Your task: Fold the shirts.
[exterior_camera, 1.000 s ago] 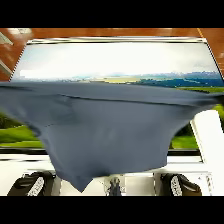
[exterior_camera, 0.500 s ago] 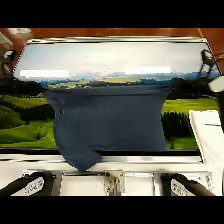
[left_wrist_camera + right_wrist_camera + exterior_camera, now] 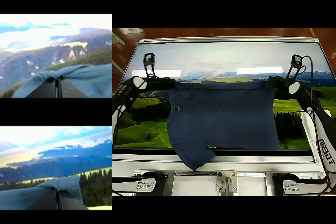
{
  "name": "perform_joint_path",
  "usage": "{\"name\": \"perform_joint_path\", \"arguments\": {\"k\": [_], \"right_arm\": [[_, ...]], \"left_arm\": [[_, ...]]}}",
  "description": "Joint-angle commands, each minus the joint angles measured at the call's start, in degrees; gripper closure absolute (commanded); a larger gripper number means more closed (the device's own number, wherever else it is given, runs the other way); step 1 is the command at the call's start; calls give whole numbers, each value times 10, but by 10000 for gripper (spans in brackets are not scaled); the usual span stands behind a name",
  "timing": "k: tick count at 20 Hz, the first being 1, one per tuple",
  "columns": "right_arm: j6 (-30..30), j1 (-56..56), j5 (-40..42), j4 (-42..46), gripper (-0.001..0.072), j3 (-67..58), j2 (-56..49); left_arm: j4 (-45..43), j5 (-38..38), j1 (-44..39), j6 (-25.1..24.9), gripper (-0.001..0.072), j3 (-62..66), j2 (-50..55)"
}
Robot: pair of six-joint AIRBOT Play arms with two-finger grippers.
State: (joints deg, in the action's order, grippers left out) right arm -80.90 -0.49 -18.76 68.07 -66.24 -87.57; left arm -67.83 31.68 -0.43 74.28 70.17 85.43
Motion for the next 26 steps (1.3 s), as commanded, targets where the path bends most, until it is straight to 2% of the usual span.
{"name": "perform_joint_path", "arguments": {"k": [1,3,5,8,10,13,16,21,22,23,24,25,26], "right_arm": [[2,3,-7,1,649,0,-28],[2,2,-52,42,648,0,-21],[2,-5,-118,88,649,0,-6],[1,-22,-244,88,649,0,2],[2,-22,-302,95,649,0,-6],[2,-22,-330,97,649,0,-23],[-9,-23,-319,108,649,0,-24],[-43,-23,-328,117,647,0,-34],[-55,-23,-328,115,608,0,-34],[-57,-23,-330,107,460,0,-33],[-56,-23,-348,103,237,-3,-28],[-50,-23,-372,105,152,-8,-20],[-35,-23,-407,114,148,-14,-8]], "left_arm": [[6,1,-16,0,668,0,39],[0,58,-10,-1,668,5,28],[-57,152,-6,0,668,19,17],[-90,306,-7,-1,668,25,19],[-98,363,-7,0,668,22,30],[-123,377,-7,37,668,21,45],[-130,372,-7,58,668,21,51],[-112,363,-10,60,667,21,65],[-107,369,-10,60,650,22,66],[-103,383,-10,61,575,24,65],[-101,392,-8,82,470,27,60],[-90,400,-4,100,337,29,50],[-73,409,2,105,259,30,35]]}}
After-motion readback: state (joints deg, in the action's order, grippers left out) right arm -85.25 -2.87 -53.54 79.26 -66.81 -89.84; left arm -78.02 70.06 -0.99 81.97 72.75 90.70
